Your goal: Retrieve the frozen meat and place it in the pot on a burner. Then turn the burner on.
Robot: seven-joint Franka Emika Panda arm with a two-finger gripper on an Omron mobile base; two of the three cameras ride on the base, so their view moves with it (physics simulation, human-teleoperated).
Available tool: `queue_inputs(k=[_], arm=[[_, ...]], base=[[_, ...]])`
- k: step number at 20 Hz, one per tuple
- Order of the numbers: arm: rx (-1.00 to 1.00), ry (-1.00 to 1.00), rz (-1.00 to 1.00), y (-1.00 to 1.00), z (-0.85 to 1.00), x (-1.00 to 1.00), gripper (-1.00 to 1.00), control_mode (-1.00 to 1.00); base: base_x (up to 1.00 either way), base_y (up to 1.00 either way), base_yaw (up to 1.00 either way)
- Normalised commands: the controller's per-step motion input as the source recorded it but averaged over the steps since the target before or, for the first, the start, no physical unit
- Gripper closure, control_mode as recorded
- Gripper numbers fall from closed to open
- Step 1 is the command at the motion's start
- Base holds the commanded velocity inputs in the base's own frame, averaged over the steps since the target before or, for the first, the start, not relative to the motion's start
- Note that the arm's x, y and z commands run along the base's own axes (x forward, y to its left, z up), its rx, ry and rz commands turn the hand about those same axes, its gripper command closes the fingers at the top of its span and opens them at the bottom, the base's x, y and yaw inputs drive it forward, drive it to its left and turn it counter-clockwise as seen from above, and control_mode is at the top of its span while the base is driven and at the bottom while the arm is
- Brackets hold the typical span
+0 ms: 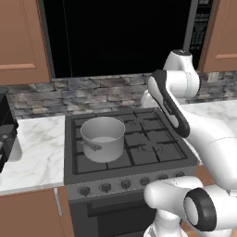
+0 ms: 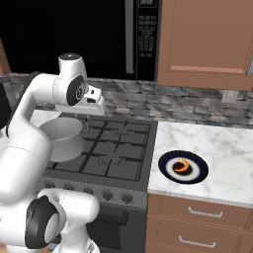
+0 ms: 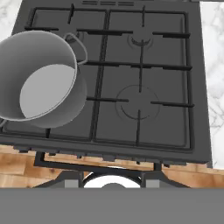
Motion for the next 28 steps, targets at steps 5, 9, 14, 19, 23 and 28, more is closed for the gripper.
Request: queue_inputs(k=[5,9,14,19,23,28], arm=[[-0.08,0.01,-0.01,-0.27,-0.10,0.00,-1.00,-1.00],[-0.10,0.07,-0.05,-0.58,-0.34,0.00,-1.00,-1.00],[-0.07,0.07,-0.06,-0.95,-0.48,0.00,-1.00,-1.00],[0.05,0.05,0.00,-0.96,-0.33,0.01,-1.00,-1.00],[0.02,0.07,-0.01,-0.96,-0.52,0.13,-1.00,-1.00],[0.03,0.04,0.00,-0.88,-0.37,0.41,-1.00,-1.00]], base=[[0.00,0.00,0.00],[0.00,0.00,0.00],[0.00,0.00,0.00],[0.00,0.00,0.00],[0.00,0.00,0.00],[0.00,0.00,0.00]])
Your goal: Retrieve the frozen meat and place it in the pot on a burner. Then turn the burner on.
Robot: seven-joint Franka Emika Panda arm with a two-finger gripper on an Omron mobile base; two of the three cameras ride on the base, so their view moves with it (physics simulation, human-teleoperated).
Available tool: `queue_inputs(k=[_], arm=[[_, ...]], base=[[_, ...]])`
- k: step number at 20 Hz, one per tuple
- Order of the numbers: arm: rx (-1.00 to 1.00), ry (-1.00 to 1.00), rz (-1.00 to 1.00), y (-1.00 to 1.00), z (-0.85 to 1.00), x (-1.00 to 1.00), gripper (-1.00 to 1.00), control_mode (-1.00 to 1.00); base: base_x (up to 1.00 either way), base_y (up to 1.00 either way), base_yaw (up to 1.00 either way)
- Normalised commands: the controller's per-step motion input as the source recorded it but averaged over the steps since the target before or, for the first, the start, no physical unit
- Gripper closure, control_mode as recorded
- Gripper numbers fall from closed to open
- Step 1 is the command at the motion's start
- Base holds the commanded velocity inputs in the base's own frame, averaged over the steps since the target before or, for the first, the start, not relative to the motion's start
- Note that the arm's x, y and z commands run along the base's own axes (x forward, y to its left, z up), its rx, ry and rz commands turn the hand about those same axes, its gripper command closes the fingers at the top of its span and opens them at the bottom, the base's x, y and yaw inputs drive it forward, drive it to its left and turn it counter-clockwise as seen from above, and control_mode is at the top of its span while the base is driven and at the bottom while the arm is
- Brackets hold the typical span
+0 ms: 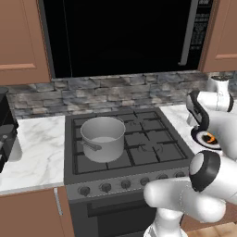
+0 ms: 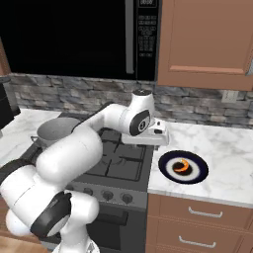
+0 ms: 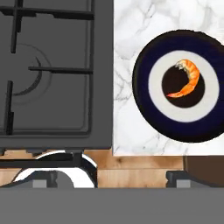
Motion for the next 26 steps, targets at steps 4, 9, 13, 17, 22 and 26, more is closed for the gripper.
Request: queue_inputs(k=[4,9,13,17,22,26], arm=[[0.00,0.00,0.00,-0.58,-0.35,0.49,-1.00,-1.00],[0.00,0.00,0.00,-0.51,-0.36,0.42,-1.00,-1.00],[0.00,0.10,-0.04,-0.50,-0.38,0.48,-1.00,-1.00],[0.00,0.15,-0.06,-0.48,-0.27,0.62,-1.00,-1.00],[0.00,0.06,-0.04,-0.33,-0.18,0.52,-1.00,-1.00],[0.00,0.00,0.00,-0.11,0.00,0.15,-1.00,-1.00]], base=[[0.00,0.00,0.00],[0.00,0.00,0.00],[0.00,0.00,0.00],[0.00,0.00,0.00],[0.00,0.00,0.00],[0.00,0.00,0.00]])
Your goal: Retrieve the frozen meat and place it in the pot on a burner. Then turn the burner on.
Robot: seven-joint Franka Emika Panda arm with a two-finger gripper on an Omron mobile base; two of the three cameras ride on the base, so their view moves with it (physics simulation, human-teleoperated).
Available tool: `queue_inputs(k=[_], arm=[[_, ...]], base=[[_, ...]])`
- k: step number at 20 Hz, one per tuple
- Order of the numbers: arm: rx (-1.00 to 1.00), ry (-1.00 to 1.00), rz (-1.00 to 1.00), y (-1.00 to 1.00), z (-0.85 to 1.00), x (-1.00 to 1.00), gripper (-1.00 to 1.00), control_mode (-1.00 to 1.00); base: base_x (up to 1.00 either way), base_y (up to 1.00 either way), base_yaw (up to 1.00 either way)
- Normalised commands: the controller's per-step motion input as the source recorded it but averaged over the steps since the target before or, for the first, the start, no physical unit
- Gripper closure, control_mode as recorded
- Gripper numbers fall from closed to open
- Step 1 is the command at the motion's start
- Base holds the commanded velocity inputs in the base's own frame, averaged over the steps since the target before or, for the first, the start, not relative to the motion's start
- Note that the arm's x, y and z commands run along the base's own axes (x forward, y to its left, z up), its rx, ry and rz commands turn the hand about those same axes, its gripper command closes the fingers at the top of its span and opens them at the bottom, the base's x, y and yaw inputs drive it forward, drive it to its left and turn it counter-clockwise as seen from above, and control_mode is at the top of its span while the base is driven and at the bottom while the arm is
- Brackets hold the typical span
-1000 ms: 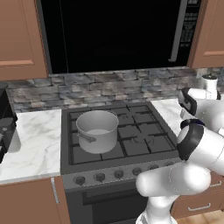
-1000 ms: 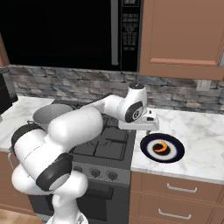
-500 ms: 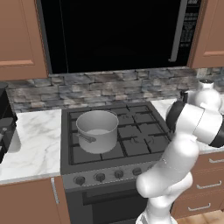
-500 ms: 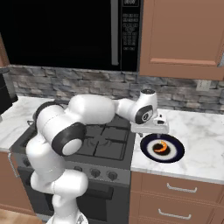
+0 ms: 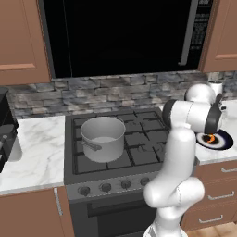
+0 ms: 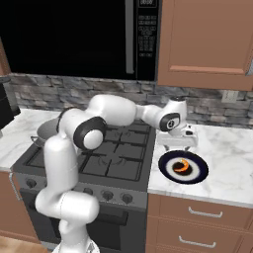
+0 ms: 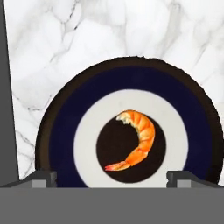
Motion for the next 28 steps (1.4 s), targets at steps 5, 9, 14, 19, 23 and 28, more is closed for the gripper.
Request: queue_inputs(k=[5,9,14,19,23,28], arm=[[0.00,-0.01,0.01,-0.10,-0.12,0.07,-1.00,-1.00],[0.00,0.00,0.00,-0.15,-0.31,0.01,-1.00,-1.00],[0.00,0.00,0.00,-0.16,-0.34,0.02,-1.00,-1.00],[0.00,0.00,0.00,-0.17,-0.23,0.00,-1.00,-1.00],[0.00,0.00,0.00,-0.13,-0.19,0.00,-1.00,-1.00],[0.00,0.00,0.00,-0.02,-0.23,0.00,-1.00,-1.00]], base=[[0.00,0.00,0.00],[0.00,0.00,0.00],[0.00,0.00,0.00],[0.00,0.00,0.00],[0.00,0.00,0.00],[0.00,0.00,0.00]])
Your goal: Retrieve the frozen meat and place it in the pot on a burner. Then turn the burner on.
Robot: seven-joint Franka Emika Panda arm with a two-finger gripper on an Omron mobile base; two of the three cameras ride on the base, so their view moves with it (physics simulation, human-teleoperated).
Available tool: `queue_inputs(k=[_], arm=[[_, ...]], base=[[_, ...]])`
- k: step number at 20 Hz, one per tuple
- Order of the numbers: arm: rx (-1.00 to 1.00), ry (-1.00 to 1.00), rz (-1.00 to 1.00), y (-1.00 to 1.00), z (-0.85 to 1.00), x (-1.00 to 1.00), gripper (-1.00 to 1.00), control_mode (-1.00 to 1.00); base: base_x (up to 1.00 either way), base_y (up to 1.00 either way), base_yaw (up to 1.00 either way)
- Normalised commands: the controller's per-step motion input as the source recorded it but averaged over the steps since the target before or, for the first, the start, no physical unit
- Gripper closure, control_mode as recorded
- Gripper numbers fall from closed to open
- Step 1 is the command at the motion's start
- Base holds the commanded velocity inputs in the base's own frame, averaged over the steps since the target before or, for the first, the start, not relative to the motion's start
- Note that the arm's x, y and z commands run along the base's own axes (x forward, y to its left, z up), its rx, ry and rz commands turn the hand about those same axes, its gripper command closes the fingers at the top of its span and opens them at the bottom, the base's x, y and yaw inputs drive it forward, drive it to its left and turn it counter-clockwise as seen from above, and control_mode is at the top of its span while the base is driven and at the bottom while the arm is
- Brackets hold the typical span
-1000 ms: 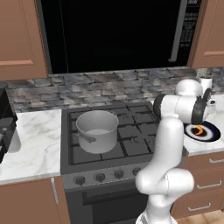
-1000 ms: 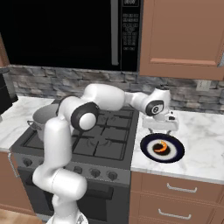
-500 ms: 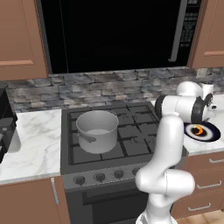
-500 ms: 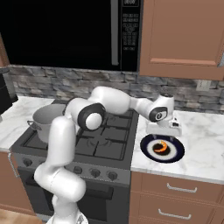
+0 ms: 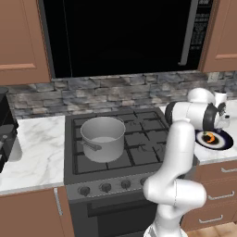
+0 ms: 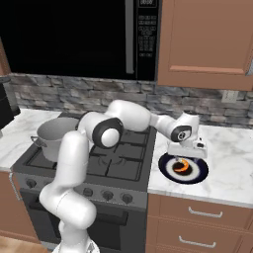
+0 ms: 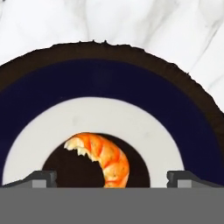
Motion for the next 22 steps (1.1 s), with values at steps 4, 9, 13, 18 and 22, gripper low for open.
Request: queue_inputs(k=[4,9,13,18,22], arm=[[0.00,0.00,0.00,0.00,-0.28,0.00,-1.00,-1.00],[0.00,0.00,0.00,0.00,-0.23,0.00,-1.00,-1.00],[0.00,0.00,0.00,0.00,-0.17,0.00,-1.00,-1.00],[0.00,0.00,0.00,0.00,-0.12,0.00,1.00,-1.00],[0.00,-0.02,0.00,0.00,-0.03,0.00,1.00,-1.00]], base=[[0.00,0.00,0.00],[0.00,0.00,0.00],[0.00,0.00,0.00],[0.00,0.00,0.00],[0.00,0.00,0.00]])
